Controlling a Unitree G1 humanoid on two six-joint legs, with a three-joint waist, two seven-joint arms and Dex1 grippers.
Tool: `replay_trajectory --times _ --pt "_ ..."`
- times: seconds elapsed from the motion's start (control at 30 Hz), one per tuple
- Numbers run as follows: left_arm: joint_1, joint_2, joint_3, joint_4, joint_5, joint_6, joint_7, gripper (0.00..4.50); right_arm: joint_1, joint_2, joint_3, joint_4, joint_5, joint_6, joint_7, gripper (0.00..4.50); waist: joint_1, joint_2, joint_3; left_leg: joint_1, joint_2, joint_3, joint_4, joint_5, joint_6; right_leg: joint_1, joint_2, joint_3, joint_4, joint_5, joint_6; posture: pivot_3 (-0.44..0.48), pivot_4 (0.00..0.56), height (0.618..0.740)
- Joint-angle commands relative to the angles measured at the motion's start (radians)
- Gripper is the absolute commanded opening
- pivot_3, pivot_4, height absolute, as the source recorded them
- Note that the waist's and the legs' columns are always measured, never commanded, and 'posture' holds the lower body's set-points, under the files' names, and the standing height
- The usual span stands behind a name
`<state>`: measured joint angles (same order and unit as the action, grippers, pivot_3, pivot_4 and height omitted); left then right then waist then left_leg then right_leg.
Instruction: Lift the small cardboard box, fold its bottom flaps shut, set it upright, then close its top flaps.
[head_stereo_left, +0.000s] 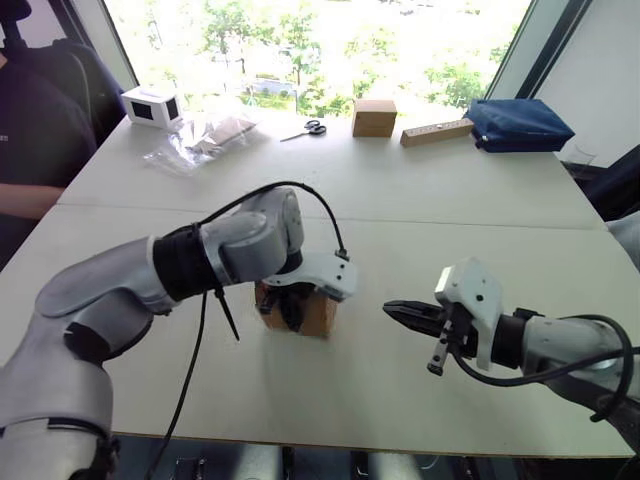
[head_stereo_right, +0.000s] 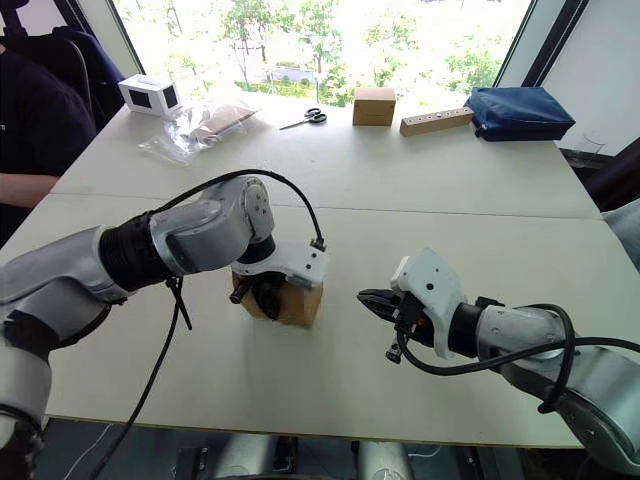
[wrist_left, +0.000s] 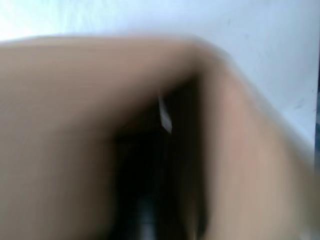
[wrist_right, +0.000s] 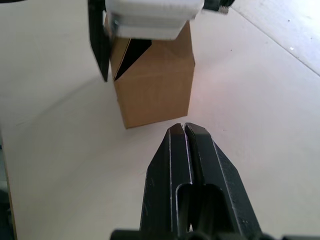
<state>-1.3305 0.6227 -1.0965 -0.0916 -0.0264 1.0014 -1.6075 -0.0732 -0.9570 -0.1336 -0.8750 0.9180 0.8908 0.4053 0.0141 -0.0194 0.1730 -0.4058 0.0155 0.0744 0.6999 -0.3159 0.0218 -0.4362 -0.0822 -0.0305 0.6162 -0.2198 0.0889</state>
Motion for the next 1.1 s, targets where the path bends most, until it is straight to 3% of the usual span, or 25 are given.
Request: replay_trajectory --times 0.03,0.07,0.27,0.33,0.47,0.53,0.67,0.8,0.83,0.9,0.97,1.0,1.1 --pt "-0.044 -0.008 0.040 0.005 -0.005 0.060 -0.001 3.00 -0.010 -0.007 -0.021 0.003 0.005 0.002 0.025 0.00 -0.001 0.000 0.000 0.000 0.000 0.000 0.000 0.000 0.000 0.000 0.000 0.000 0.000 0.000 0.000 0.000 0.150 0.740" --pt "-0.062 -0.005 0.044 0.007 -0.035 0.084 -0.004 3.37 -0.010 -0.011 -0.024 0.009 0.005 0.001 0.037 0.00 -0.001 0.000 0.000 0.000 0.000 0.000 0.000 0.000 0.000 0.000 0.000 0.000 0.000 0.000 0.001 0.000 0.150 0.740" --pt "-0.237 -0.012 0.179 0.125 -0.355 0.328 -0.007 3.37 0.005 -0.018 -0.059 0.066 -0.009 -0.030 0.131 0.00 -0.001 0.000 0.000 -0.003 0.000 0.000 0.001 0.000 0.000 -0.003 0.000 0.000 0.002 0.001 0.002 0.000 0.150 0.740" --pt "-0.259 -0.004 0.248 0.227 -0.392 0.373 -0.007 3.37 0.004 -0.012 -0.061 0.089 -0.016 -0.048 0.166 0.00 -0.001 0.001 -0.001 -0.002 0.000 0.000 0.001 0.000 0.000 -0.003 0.000 0.000 0.002 0.001 0.003 0.000 0.150 0.740" --pt "-0.225 0.077 0.378 0.269 -0.457 0.357 -0.005 3.37 -0.024 0.010 -0.048 0.153 -0.041 -0.092 0.221 0.00 -0.010 0.001 -0.001 -0.001 0.000 0.000 0.001 -0.001 0.001 -0.004 0.001 0.001 0.005 0.000 0.004 0.000 0.150 0.740" --pt "-0.178 0.084 0.489 0.296 -0.455 0.298 0.049 3.37 -0.049 0.035 -0.046 0.189 -0.048 -0.117 0.235 0.00 -0.014 0.001 -0.001 -0.001 0.000 0.001 0.001 -0.001 0.001 -0.006 0.001 0.001 0.010 -0.001 0.005 0.000 0.150 0.740" --pt "0.062 0.097 0.827 0.248 -0.466 0.105 0.258 3.37 -0.089 0.066 -0.033 0.268 -0.091 -0.172 0.288 0.00 -0.009 0.002 -0.001 0.000 0.001 0.000 0.001 0.000 0.000 -0.007 0.000 0.001 0.013 -0.001 0.005 0.000 0.150 0.740" --pt "0.330 0.145 1.034 0.105 -0.518 -0.018 0.299 3.37 -0.154 0.100 0.018 0.317 -0.122 -0.206 0.340 0.00 -0.016 0.001 -0.001 0.000 0.001 0.001 0.001 0.001 -0.001 -0.007 0.000 0.002 0.014 -0.001 0.005 0.000 0.150 0.740" --pt "0.383 0.159 1.062 0.083 -0.526 -0.032 0.305 2.87 -0.169 0.106 0.036 0.329 -0.139 -0.217 0.355 0.00 -0.017 0.001 -0.001 -0.001 0.001 0.001 0.001 0.001 -0.002 -0.007 0.000 0.001 0.014 -0.001 0.005 0.000 0.150 0.740" --pt "0.437 0.171 1.092 0.059 -0.539 -0.046 0.319 2.39 -0.184 0.112 0.054 0.341 -0.163 -0.229 0.377 0.00 -0.012 0.001 -0.001 0.000 0.001 0.001 0.001 0.003 -0.006 -0.007 -0.001 0.001 0.014 -0.001 0.005 0.000 0.150 0.740" --pt "0.514 0.154 1.163 0.063 -0.548 -0.052 0.390 1.47 -0.233 0.136 0.112 0.383 -0.208 -0.254 0.405 0.00 -0.002 0.001 0.000 -0.001 0.000 0.001 0.001 0.003 -0.005 -0.007 -0.002 0.000 0.013 -0.001 0.005 0.000 0.150 0.740" --pt "0.543 0.149 1.185 0.061 -0.547 -0.062 0.415 1.22 -0.252 0.145 0.134 0.398 -0.225 -0.263 0.417 0.00 -0.002 0.001 -0.001 -0.001 0.000 0.001 0.001 0.002 -0.003 -0.006 -0.002 0.000 0.013 -0.001 0.005 0.000 0.150 0.740" --pt "0.639 0.164 1.196 0.015 -0.545 -0.100 0.428 0.07 -0.301 0.180 0.188 0.435 -0.257 -0.274 0.449 0.00 -0.002 0.001 -0.001 0.001 -0.001 0.001 0.001 0.001 -0.003 -0.005 -0.003 0.001 0.013 -0.001 0.005 0.000 0.150 0.740"
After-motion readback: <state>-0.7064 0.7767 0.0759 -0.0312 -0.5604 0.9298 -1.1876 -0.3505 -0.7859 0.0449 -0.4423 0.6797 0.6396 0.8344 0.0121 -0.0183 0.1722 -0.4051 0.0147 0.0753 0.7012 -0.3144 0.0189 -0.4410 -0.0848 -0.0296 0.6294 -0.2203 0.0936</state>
